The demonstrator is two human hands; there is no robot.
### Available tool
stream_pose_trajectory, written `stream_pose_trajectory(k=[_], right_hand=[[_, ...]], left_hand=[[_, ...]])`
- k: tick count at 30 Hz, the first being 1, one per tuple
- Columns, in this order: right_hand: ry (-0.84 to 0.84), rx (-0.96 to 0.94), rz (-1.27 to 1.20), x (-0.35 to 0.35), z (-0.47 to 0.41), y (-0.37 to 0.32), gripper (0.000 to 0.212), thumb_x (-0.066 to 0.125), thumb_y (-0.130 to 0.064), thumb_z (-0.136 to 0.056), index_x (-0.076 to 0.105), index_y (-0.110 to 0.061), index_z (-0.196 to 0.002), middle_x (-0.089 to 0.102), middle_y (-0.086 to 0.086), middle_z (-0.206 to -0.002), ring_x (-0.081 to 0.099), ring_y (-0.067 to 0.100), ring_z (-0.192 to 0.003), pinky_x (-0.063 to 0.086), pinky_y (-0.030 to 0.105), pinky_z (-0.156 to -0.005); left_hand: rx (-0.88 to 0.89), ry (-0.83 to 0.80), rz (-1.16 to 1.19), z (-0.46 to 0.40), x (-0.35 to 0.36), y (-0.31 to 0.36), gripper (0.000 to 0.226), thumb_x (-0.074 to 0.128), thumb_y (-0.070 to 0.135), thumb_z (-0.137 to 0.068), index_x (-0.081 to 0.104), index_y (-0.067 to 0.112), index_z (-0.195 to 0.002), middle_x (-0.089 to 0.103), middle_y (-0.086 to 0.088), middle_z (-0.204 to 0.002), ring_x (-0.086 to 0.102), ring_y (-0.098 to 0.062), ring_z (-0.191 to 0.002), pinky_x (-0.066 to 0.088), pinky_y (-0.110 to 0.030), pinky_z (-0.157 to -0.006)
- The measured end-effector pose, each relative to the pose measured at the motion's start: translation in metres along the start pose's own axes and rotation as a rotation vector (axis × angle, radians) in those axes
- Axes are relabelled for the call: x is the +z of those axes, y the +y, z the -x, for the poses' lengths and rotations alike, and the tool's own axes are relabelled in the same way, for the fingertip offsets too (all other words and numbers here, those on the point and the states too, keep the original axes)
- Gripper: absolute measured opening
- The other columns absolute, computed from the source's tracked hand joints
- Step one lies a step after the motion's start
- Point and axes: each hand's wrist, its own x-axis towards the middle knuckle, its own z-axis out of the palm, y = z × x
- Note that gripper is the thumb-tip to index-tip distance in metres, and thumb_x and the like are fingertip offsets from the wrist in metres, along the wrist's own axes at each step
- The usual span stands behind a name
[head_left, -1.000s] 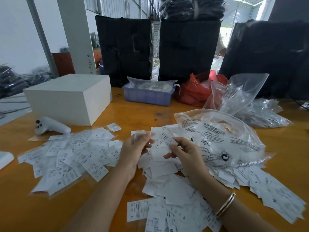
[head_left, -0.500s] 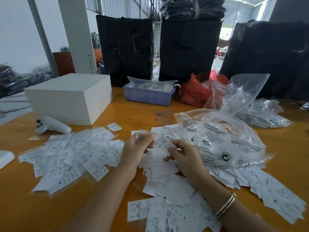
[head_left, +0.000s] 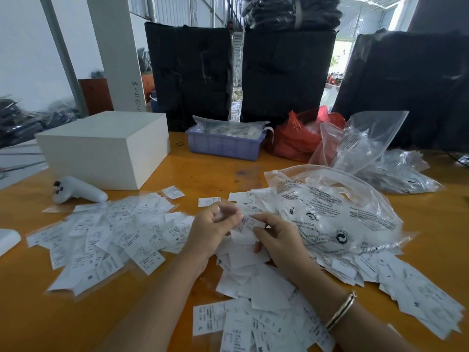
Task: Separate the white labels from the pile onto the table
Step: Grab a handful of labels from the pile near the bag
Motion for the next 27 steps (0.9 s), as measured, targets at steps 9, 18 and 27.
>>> stream_pose_trajectory(k=[9, 18, 27], right_hand=[[0.199, -0.007, -0.336, -0.011, -0.001, -0.003, 0.028, 0.051, -0.004, -0.094, 0.067, -0.026, -0.1, 0.061, 0.001, -0.055, 0.06, 0.012, -0.056, 0.049, 0.016, -0.062], [0.182, -0.126, -0.081, -0.005, 0.002, -0.005, 0.029, 0.055, -0.007, -0.093, 0.063, -0.035, -0.092, 0.066, -0.008, -0.061, 0.063, 0.009, -0.059, 0.047, 0.017, -0.059], [0.223, -0.168, -0.029, -0.006, 0.004, -0.011, 0.031, 0.055, -0.004, -0.093, 0.06, -0.034, -0.089, 0.064, -0.003, -0.07, 0.054, -0.003, -0.047, 0.037, 0.006, -0.047]], left_hand=[[-0.058, 0.079, 0.183, -0.001, -0.003, 0.003, 0.026, 0.062, 0.046, -0.083, 0.073, 0.023, -0.082, 0.074, 0.012, -0.083, 0.068, 0.0, -0.075, 0.049, -0.011, -0.057], [-0.111, 0.109, 0.271, -0.002, -0.002, 0.004, 0.023, 0.062, 0.039, -0.088, 0.074, 0.03, -0.07, 0.074, 0.009, -0.082, 0.068, -0.002, -0.074, 0.045, -0.026, -0.071], [-0.128, 0.079, 0.28, -0.001, -0.002, 0.004, 0.022, 0.062, 0.04, -0.087, 0.073, 0.022, -0.081, 0.074, 0.009, -0.082, 0.068, 0.0, -0.074, 0.045, -0.022, -0.069]])
